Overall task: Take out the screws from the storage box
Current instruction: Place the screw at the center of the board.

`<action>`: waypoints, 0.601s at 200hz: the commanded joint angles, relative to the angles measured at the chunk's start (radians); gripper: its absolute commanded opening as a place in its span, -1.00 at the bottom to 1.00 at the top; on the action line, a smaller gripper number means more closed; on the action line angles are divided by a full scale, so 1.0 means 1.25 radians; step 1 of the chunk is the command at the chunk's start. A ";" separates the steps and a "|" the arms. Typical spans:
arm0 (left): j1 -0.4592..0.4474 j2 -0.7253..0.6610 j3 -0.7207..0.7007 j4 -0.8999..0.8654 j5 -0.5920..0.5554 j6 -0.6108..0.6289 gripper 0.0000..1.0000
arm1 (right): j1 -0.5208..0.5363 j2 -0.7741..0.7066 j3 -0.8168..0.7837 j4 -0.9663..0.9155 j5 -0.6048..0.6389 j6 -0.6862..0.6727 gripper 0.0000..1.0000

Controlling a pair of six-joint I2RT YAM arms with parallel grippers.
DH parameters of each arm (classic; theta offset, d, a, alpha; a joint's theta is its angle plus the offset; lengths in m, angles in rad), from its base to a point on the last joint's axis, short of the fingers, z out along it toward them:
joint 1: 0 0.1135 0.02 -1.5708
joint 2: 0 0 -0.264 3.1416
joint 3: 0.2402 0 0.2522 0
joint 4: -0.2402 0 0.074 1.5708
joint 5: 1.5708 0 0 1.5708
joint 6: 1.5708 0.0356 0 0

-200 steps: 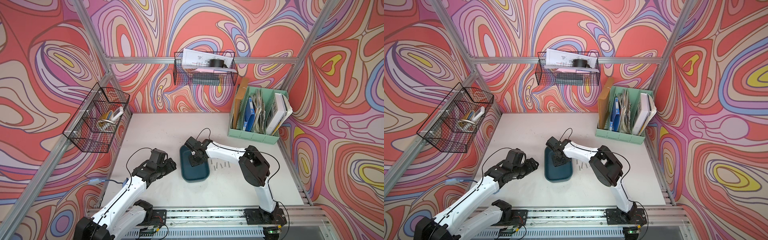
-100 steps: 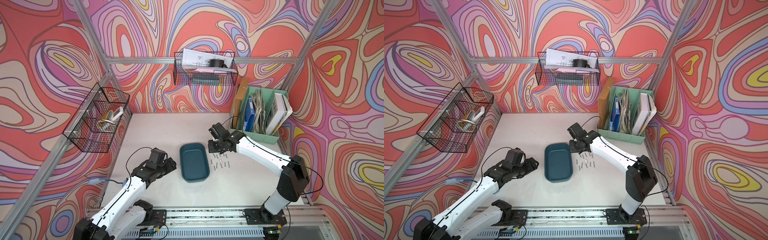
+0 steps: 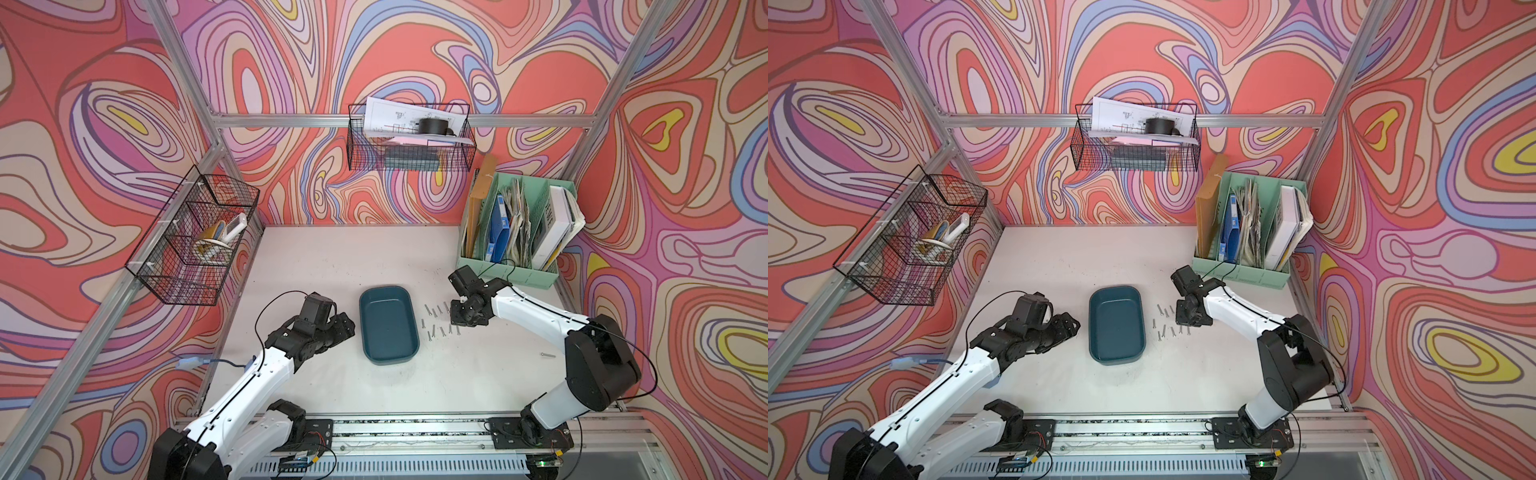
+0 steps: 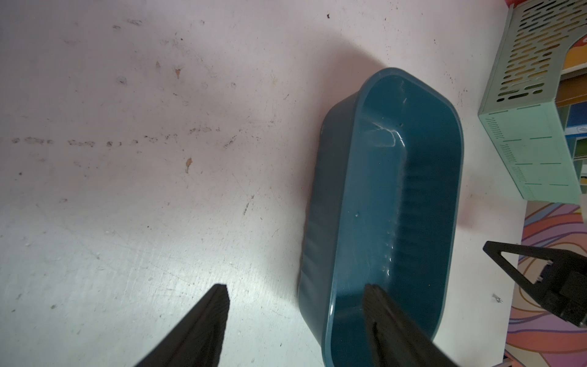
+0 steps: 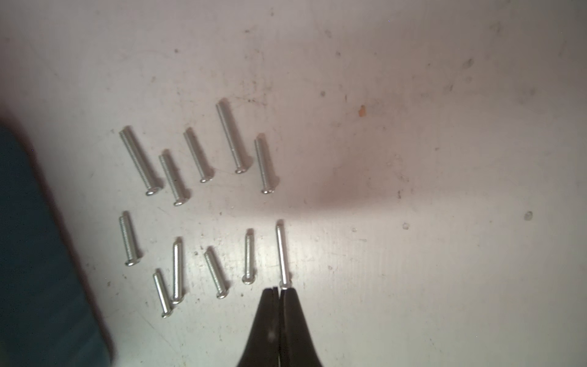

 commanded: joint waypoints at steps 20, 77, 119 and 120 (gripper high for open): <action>0.005 -0.002 -0.002 0.062 0.052 0.031 0.45 | -0.013 -0.039 -0.017 0.039 0.049 0.052 -0.77; 0.005 -0.024 0.004 0.078 0.042 0.054 0.47 | -0.026 -0.151 -0.049 0.029 0.182 0.140 -0.59; 0.005 -0.021 -0.006 0.096 0.054 0.050 0.47 | -0.058 -0.239 -0.080 -0.118 0.340 0.306 -0.40; 0.004 -0.020 -0.007 0.097 0.055 0.051 0.48 | -0.060 -0.241 -0.082 -0.118 0.339 0.307 -0.39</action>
